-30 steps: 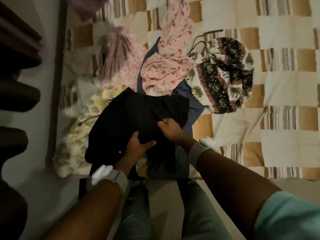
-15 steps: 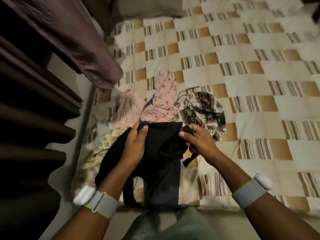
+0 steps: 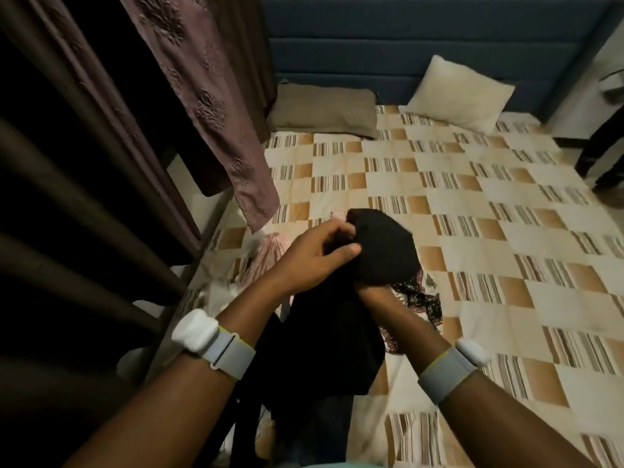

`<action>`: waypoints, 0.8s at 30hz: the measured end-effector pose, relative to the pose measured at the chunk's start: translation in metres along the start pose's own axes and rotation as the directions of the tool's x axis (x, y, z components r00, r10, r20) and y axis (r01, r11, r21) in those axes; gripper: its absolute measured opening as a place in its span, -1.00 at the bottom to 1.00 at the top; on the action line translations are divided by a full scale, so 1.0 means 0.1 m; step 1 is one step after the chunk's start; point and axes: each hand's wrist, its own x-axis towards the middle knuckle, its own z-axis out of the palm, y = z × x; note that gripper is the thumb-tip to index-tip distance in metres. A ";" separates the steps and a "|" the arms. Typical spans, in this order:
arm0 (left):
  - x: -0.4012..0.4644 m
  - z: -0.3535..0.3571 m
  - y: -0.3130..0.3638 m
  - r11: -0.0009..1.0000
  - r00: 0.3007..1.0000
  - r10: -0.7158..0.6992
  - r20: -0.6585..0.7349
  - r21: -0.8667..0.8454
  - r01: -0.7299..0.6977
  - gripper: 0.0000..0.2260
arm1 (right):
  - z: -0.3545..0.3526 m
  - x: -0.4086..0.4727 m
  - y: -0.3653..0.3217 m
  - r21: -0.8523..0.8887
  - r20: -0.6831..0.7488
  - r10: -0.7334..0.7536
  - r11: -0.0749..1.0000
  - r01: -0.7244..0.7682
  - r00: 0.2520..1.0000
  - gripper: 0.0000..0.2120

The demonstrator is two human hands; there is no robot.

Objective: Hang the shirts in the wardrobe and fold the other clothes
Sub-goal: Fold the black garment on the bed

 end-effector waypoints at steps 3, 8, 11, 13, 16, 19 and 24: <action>-0.47 -0.21 -0.63 0.977 0.970 -0.206 -0.130 -0.084 0.196 -0.52 | -0.03 -0.04 -0.34 0.409 -0.056 0.131 0.907 -0.097 0.990 -0.66; -1.11 0.17 -1.23 0.934 0.933 -0.321 0.163 0.215 0.284 -0.01 | -0.03 -0.18 -0.75 0.767 0.007 0.201 0.628 -0.134 0.980 -0.70; -1.10 0.54 -1.15 0.948 0.953 -0.303 -0.008 0.103 0.302 0.07 | 0.01 -0.22 -0.82 0.840 0.065 0.185 0.520 -0.153 0.981 -0.61; -1.06 0.67 -1.08 0.939 0.928 -0.334 -0.164 -0.147 0.312 -0.02 | 0.01 -0.25 -0.89 0.858 0.079 0.160 0.492 -0.149 0.984 -0.62; -0.95 0.66 -0.98 0.931 0.920 -0.317 -0.232 -0.262 0.254 -0.42 | -0.12 -0.26 -0.95 0.875 0.109 0.085 0.465 -0.136 0.990 -0.65; -0.73 0.53 -0.76 0.990 0.882 -0.139 -0.450 -0.065 0.123 -0.83 | -0.32 -0.26 -0.90 0.813 0.128 0.067 0.565 -0.143 0.990 -0.69; -0.50 0.45 -0.26 0.997 0.876 -0.065 -0.478 -0.065 0.039 -0.85 | -0.92 -0.14 -0.33 0.069 0.133 0.086 0.993 -0.096 0.987 -0.57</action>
